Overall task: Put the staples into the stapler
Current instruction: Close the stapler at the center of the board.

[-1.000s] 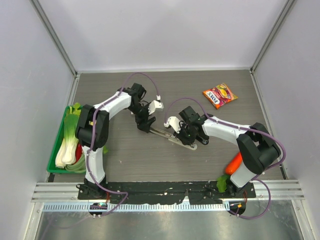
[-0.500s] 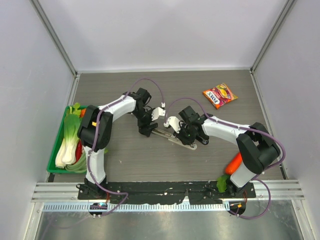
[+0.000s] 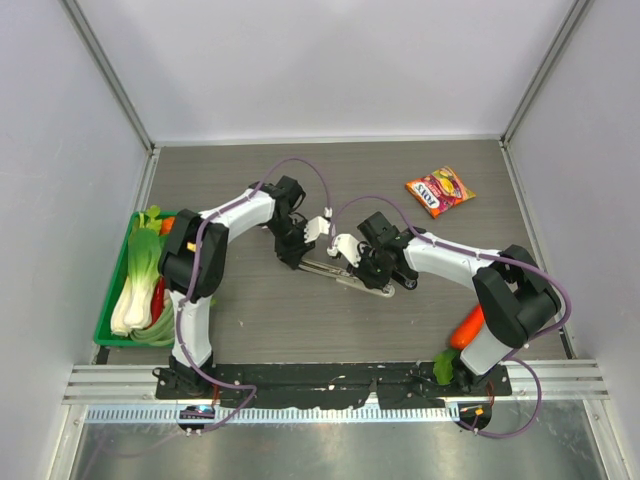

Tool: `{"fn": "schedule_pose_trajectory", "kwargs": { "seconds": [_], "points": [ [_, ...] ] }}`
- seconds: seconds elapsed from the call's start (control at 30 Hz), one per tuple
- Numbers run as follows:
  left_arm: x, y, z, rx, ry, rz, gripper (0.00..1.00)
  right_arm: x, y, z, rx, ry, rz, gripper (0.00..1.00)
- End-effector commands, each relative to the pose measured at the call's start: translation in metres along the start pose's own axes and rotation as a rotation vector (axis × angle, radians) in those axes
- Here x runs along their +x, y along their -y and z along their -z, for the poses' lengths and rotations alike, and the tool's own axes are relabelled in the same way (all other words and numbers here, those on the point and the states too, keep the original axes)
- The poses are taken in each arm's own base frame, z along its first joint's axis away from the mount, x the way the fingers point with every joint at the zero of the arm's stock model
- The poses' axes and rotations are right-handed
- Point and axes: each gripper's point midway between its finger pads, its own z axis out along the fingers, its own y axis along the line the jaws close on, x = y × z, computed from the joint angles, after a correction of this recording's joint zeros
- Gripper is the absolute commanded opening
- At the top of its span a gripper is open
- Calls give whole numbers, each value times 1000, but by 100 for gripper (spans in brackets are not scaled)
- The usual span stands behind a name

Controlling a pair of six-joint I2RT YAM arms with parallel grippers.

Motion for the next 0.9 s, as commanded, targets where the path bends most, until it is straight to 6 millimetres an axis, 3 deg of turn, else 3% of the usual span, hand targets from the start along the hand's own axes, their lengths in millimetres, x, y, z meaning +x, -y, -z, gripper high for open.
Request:
{"fn": "schedule_pose_trajectory", "kwargs": {
  "seconds": [0.0, 0.2, 0.33, 0.57, 0.73, 0.87],
  "points": [
    [-20, 11, 17, 17, 37, 70, 0, 31, -14, -15, -48, -110, -22, 1],
    [-75, 41, 50, 61, 158, 56, 0, 34, -16, -15, -59, -113, -3, 1],
    [-116, 72, 59, 111, 218, 32, 0, 36, -16, -16, -58, -122, 9, 1],
    [-177, 107, 74, 183, 323, 1, 0, 32, -20, -17, -85, -104, 13, 1],
    [-199, 120, 69, 219, 314, 9, 0, 23, -18, -10, -96, -58, -9, 1],
    [-201, 117, 68, 211, 299, 29, 0, 20, -6, 1, -86, -1, -60, 17]
  ]
}}
